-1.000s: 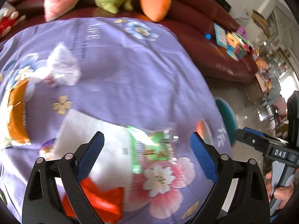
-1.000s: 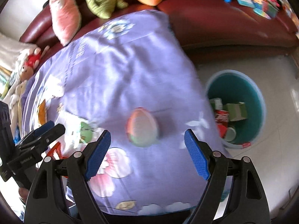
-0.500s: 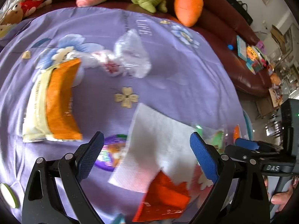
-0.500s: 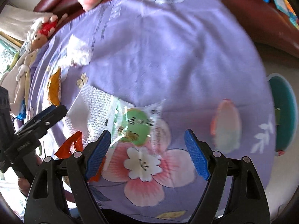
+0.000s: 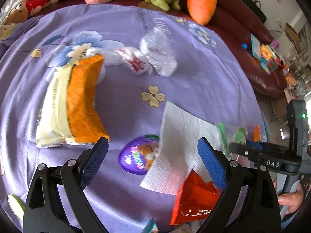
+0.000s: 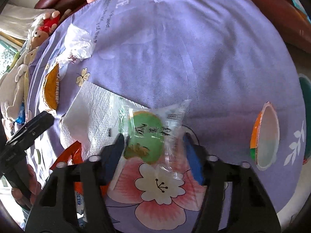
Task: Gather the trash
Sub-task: 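Grasp the white tissue with the left tool while the right grasps the green pastry packet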
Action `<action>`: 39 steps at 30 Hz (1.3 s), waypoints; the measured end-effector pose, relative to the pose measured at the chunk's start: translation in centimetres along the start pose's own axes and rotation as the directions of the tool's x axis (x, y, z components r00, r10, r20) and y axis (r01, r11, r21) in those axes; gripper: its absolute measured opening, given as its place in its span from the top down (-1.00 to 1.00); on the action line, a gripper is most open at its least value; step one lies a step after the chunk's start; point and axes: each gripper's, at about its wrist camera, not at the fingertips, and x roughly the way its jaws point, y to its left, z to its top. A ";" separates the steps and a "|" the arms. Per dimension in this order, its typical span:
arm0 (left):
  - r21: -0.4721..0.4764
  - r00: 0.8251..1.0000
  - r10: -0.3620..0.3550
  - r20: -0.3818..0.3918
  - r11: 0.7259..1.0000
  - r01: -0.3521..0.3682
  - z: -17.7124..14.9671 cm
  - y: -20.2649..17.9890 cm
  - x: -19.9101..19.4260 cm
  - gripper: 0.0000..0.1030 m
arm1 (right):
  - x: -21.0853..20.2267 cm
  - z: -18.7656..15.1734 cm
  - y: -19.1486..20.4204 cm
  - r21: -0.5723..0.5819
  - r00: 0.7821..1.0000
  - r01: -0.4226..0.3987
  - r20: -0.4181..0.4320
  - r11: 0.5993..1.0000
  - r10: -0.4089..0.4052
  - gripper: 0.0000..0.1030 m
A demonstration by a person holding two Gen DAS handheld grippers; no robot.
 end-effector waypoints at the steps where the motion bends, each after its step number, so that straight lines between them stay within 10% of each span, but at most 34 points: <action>1: 0.013 1.000 -0.002 -0.005 1.000 0.002 0.1 -0.4 0.2 -0.81 | -0.4 0.1 0.0 0.001 1.000 -0.004 0.010 1.000 0.004 0.03; 12: 0.312 0.992 0.017 -0.129 0.950 0.024 0.1 -7.0 4.5 -0.81 | -5.9 0.3 -3.1 0.063 0.990 -0.024 0.142 0.998 0.015 0.01; 19: 0.316 0.962 -0.060 -0.266 0.937 0.146 -0.4 -7.5 6.3 -0.87 | -7.3 -0.7 -5.7 0.104 0.986 -0.043 0.167 0.994 0.025 -0.02; 27: 0.415 0.974 0.049 -0.220 0.909 0.048 -1.7 -9.4 6.7 -0.91 | -7.8 -1.4 -7.6 0.133 0.980 -0.080 0.189 0.988 0.054 -0.03; 35: 0.479 0.983 0.133 -0.125 0.876 -0.058 -3.3 -10.2 5.6 -0.30 | -8.4 -2.1 -9.6 0.163 0.976 -0.093 0.208 0.982 0.058 -0.03; 39: 0.467 0.983 0.147 -0.109 0.881 -0.080 -3.7 -11.3 5.3 0.73 | -8.7 -2.5 -10.1 0.173 0.974 -0.103 0.219 0.980 0.064 -0.03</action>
